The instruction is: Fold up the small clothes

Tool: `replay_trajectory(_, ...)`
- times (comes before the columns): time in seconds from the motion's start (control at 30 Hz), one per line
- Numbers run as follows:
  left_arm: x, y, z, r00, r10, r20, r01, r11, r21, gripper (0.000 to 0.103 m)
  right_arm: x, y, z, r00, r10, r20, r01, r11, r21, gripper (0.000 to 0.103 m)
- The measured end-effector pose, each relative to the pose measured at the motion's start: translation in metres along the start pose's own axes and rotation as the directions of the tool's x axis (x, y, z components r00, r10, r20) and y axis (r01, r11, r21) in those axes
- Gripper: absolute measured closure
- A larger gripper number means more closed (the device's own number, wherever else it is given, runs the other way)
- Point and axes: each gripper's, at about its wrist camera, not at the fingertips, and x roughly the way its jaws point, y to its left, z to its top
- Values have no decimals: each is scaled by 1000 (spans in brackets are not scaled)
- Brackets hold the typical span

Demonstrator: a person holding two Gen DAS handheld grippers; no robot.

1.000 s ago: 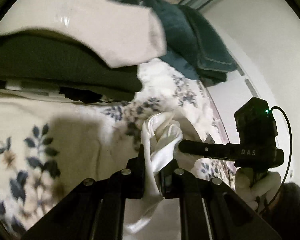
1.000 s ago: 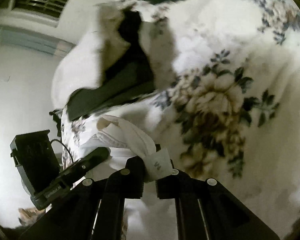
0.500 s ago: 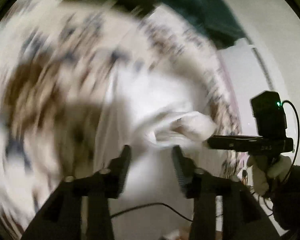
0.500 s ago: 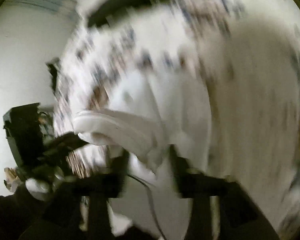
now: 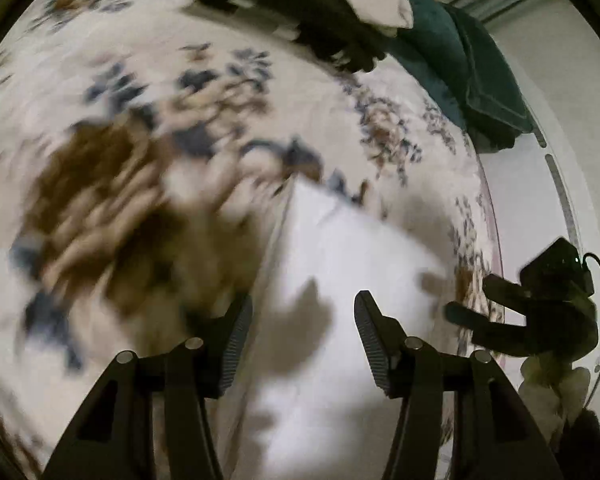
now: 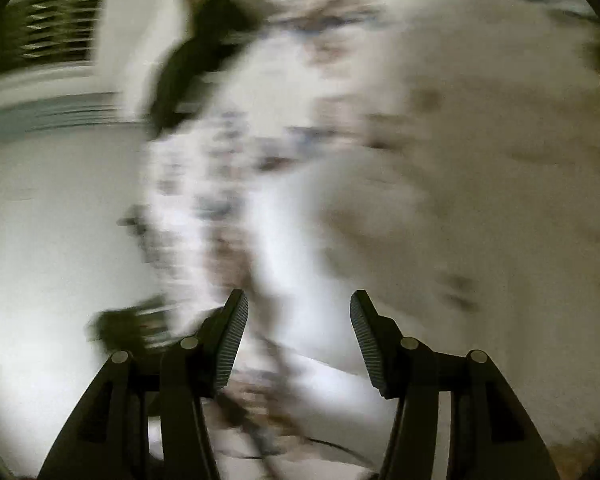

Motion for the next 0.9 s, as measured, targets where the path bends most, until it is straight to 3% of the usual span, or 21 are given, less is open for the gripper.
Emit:
replay_trajectory(0.03,14,-4,9,1000,-2,-5,2,1000,9,53,9,4,8,999,42,-16,-42,999,-4,47)
replay_trajectory(0.1,46,-6,21,999,15,-34,-14,999,40,53,22,1,26,997,-65,30,66,998,-9,47)
replay_trajectory(0.17,77,-2,25,992,93,-89,-86,993,77,53,36,-14,43,962,-271,39,271,962,-1,49)
replay_trajectory(0.2,87,1,24,988,106,-112,-97,991,88,53,42,-23,47,917,-396,43,397,918,-13,50)
replay_trajectory(0.27,96,8,19,983,122,-138,-111,990,91,53,48,-31,47,889,-457,25,458,888,-40,49)
replay_trajectory(0.4,50,20,4,993,17,-113,-17,1000,2,53,27,-23,33,919,-395,-3,394,917,-57,48)
replay_trajectory(0.47,18,29,-17,994,-13,-110,10,999,-33,43,7,-25,14,938,-344,-33,342,938,-53,47)
replay_trajectory(0.5,4,34,-32,992,6,-125,-12,999,-43,30,-2,-26,-3,942,-330,-61,328,943,-49,46)
replay_trajectory(0.53,-6,40,-49,990,31,-140,-38,998,-50,28,-11,-34,-23,942,-323,-91,320,946,-44,44)
replay_trajectory(0.6,-20,55,-89,977,61,-203,-78,994,-77,28,-20,-49,-64,932,-328,-153,328,944,-23,44)
replay_trajectory(0.73,-23,85,-172,938,56,-342,-119,979,-166,28,-20,-106,-143,908,-313,-279,348,934,84,44)
replay_trajectory(0.8,-19,89,-201,925,40,-378,-119,975,-188,28,-17,-129,-175,907,-283,-311,341,928,148,44)
replay_trajectory(0.9,-6,84,-219,917,42,-396,-123,976,-182,28,-9,-145,-199,921,-224,-319,297,933,201,44)
